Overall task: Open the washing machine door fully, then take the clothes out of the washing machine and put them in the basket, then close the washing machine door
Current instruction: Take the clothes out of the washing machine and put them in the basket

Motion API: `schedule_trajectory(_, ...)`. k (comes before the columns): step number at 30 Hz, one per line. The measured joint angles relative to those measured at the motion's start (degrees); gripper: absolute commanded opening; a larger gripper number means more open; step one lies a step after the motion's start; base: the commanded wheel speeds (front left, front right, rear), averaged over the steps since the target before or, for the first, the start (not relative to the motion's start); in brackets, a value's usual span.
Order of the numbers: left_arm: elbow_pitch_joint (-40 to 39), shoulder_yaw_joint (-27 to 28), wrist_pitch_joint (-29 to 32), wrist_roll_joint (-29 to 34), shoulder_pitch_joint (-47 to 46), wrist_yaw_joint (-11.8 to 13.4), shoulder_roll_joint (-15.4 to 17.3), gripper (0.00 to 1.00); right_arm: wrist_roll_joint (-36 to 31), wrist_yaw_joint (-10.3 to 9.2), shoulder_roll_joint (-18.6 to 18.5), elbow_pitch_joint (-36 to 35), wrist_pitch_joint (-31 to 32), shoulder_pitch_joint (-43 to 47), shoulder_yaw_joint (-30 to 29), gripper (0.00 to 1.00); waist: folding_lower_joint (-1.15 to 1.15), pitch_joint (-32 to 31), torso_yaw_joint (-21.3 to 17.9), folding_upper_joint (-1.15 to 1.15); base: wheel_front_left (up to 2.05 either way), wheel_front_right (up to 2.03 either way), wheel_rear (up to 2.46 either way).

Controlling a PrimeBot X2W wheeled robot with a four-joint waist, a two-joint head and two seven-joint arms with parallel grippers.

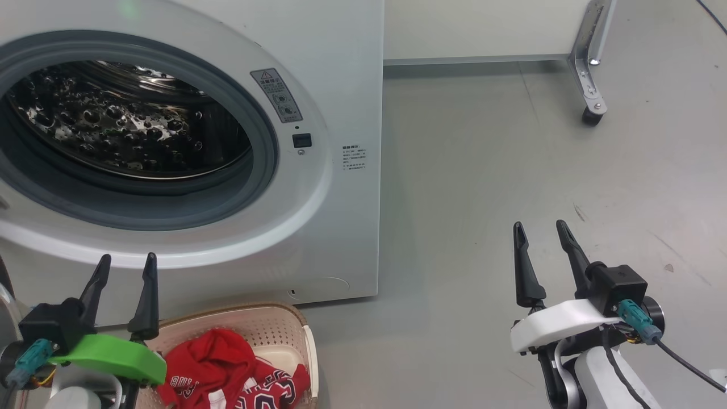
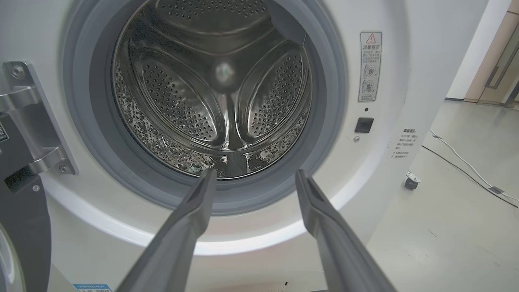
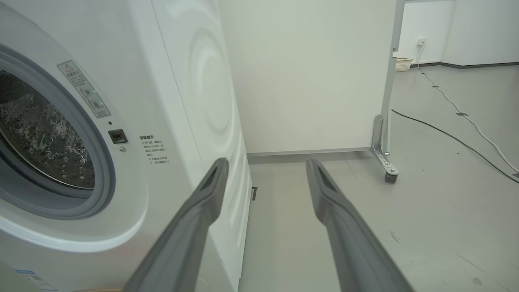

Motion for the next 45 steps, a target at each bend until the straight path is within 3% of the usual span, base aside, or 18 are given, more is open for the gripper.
schedule_trajectory(11,-6.8,4.3,0.0,5.4,6.1,1.7,-1.4,1.00,-1.9,0.51,-0.1,-0.4,0.0,0.6,-0.1,1.00,0.00,-1.5,-0.1,0.00,0.00,0.00,0.00)
schedule_trajectory(20,-9.5,6.1,0.0,7.5,9.4,1.7,-3.8,1.00,-2.2,0.71,-0.1,-0.4,0.0,1.6,-0.7,1.00,0.00,-1.7,-0.5,0.00,0.00,0.00,0.00)
schedule_trajectory(45,-13.2,8.9,0.0,11.1,11.9,0.6,-6.8,1.00,-2.9,1.25,-0.1,-0.4,0.0,1.6,-1.1,1.00,0.00,-1.3,-0.8,0.00,0.00,0.00,0.00)
